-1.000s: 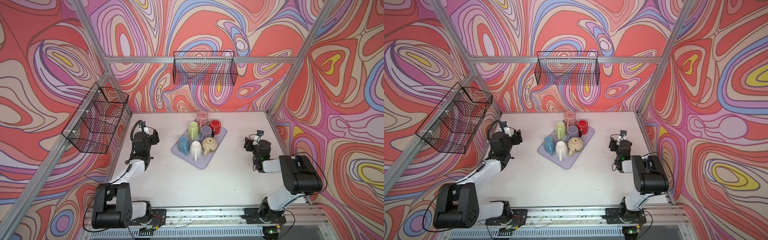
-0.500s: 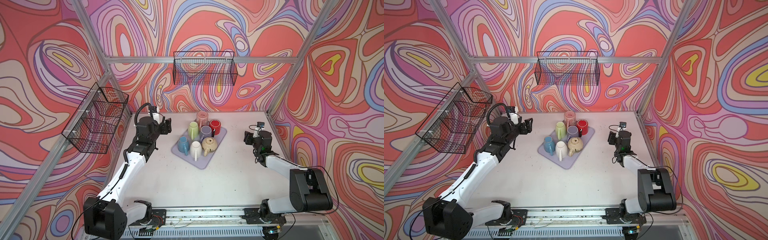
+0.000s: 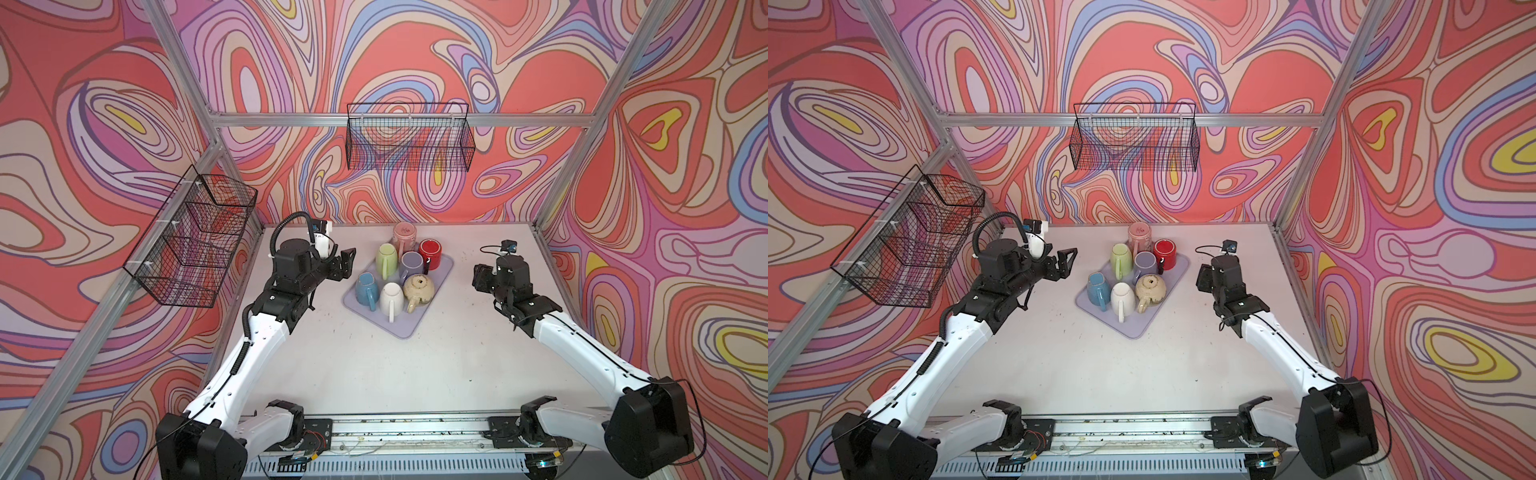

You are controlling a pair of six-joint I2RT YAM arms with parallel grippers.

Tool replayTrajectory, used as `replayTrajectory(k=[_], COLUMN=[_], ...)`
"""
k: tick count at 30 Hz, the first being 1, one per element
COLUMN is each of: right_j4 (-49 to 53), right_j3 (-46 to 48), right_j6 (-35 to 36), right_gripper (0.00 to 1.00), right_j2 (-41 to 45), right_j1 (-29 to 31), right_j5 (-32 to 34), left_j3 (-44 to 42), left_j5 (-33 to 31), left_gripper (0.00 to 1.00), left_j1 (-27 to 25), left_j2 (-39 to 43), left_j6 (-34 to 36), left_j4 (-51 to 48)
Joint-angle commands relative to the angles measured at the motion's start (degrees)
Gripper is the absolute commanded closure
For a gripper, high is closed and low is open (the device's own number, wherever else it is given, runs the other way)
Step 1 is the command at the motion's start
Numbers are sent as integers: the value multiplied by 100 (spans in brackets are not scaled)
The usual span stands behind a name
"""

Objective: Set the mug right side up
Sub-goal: 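Raise the left arm near the tray while the right gripper reaches toward the cream mug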

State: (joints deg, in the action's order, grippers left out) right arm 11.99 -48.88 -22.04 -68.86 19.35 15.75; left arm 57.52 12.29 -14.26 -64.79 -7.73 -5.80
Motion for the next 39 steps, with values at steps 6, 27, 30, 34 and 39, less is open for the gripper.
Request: replayTrajectory(k=[6,27,30,34,39], right_j4=[1374,1311,1309,1333,1262], right_j3=[-364,-1547,-1631,-1788,-1869], right_j6=[-1358,-3544,-3615,-3731,-3804], right_gripper=[33,22,23,24,25], right_j2=[3,-2456,-2599,-2829,-3129], right_j1=[1221,2712,2714,2722,2716], right_j5=[770,839,731,650,537], left_j3=[-301,-343,-377,-355,-360], left_j5=[405,403,430,475,445], left_gripper=[19,20,20,20,20], left_j1=[-61,-65,-64,-66,-63], left_j2=[37,-87,-60,-90,-62], left_j6=[-180,-402,-440,-467,-460], left_j4=[142,185,244,224,224])
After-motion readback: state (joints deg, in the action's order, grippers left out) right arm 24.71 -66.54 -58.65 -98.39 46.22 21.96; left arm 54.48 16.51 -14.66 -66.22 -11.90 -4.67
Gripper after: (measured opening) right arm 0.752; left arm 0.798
